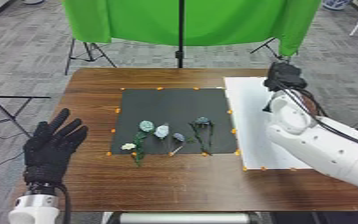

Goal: Arrange flowers

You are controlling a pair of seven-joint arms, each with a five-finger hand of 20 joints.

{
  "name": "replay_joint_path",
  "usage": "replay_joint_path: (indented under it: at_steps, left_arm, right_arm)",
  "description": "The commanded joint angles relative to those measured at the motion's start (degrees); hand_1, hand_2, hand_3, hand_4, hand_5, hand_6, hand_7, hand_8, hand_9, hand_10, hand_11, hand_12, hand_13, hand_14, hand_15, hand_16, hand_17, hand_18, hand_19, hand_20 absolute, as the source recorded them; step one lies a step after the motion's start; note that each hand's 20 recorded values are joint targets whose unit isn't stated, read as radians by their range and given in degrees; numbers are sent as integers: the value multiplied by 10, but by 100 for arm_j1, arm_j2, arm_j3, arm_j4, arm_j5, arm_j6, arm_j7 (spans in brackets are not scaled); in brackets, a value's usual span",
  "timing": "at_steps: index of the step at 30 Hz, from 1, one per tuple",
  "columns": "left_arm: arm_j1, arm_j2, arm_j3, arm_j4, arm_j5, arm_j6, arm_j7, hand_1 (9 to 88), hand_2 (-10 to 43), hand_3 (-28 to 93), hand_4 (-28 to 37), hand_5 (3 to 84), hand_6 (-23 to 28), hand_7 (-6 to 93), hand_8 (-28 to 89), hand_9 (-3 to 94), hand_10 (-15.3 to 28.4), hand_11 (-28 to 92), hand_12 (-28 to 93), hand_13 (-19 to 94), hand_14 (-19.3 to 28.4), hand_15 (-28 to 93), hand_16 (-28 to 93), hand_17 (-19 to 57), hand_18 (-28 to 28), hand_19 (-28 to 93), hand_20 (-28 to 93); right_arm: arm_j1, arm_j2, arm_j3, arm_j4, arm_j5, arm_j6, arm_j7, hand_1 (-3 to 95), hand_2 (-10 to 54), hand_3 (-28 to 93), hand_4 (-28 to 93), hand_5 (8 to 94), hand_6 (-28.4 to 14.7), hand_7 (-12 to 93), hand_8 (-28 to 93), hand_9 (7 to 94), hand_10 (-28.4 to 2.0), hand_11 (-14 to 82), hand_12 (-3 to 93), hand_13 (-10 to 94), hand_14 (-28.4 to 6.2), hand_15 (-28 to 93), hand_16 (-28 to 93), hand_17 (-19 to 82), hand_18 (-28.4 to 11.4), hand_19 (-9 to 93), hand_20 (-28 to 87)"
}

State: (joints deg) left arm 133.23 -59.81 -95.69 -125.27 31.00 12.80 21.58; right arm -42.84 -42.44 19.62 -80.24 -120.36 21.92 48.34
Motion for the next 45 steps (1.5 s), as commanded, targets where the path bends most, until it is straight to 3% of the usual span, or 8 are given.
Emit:
replay_joint_path:
  at_steps: [1,8,11,15,20,34,40,45]
  left_arm:
    - [202,-20,-2,-38,3,31,31,178,124,734,-283,367,87,109,-96,349,211,244,106,241,284,531,-97,-97,281,589,62]
    - [257,-10,-24,-74,27,25,-26,178,125,734,-283,367,87,110,-96,349,211,243,105,241,284,530,-97,-97,281,589,61]
    - [293,79,-22,-76,-43,69,7,179,125,734,-283,367,87,109,-96,349,211,244,105,241,284,530,-97,-97,281,589,61]
    - [260,32,-20,-50,2,3,-74,180,125,734,-283,367,87,108,-96,350,211,244,105,241,284,531,-97,-97,281,589,61]
    - [194,-36,-10,-23,61,-64,-163,181,125,734,-283,367,87,109,-97,349,211,244,105,241,284,531,-97,-97,281,589,61]
    - [119,-30,16,13,35,-43,-175,185,124,736,-283,368,87,109,-96,349,212,245,105,241,284,533,-97,-97,281,590,61]
    - [132,19,24,8,5,6,-137,186,125,738,-283,368,88,108,-96,349,211,245,106,241,284,533,-98,-97,281,590,61]
    - [131,-51,11,12,35,-10,-188,190,126,738,-283,368,88,109,-96,349,211,246,105,242,284,534,-98,-97,281,591,60]
  right_arm:
    - [-200,254,330,-143,30,39,135,587,-95,706,-283,897,12,158,23,937,-49,161,335,808,-17,605,291,350,-197,895,439]
    - [-1255,718,1094,-1687,-292,-72,-168,580,-95,720,-283,898,9,156,27,937,-52,162,335,808,-21,608,292,348,-201,894,444]
    - [-1899,724,1487,-2373,-413,-148,-363,576,-95,727,-283,898,8,156,28,937,-53,163,335,807,-22,609,292,347,-204,894,445]
    - [-2581,535,1805,-2893,-499,-218,-538,576,-95,726,-283,895,7,153,29,937,-57,160,338,798,-27,621,291,339,-202,898,447]
    - [-2746,345,1562,-3064,-612,-230,-597,573,-95,728,-283,892,8,153,30,937,-59,156,338,788,-27,630,287,335,-201,899,446]
    - [-2792,13,1262,-3032,-652,-469,-737,539,-95,714,-283,856,24,164,16,933,-68,197,338,765,-47,690,230,312,-207,901,458]
    - [-3053,34,1510,-3159,-375,-716,-819,487,-95,701,-283,809,11,149,3,900,-82,335,266,751,-61,751,218,316,-226,911,491]
    - [-3145,-9,1572,-3203,-291,-703,-942,426,-95,728,-283,777,10,143,-18,880,-96,391,213,739,-71,766,225,312,-237,910,506]
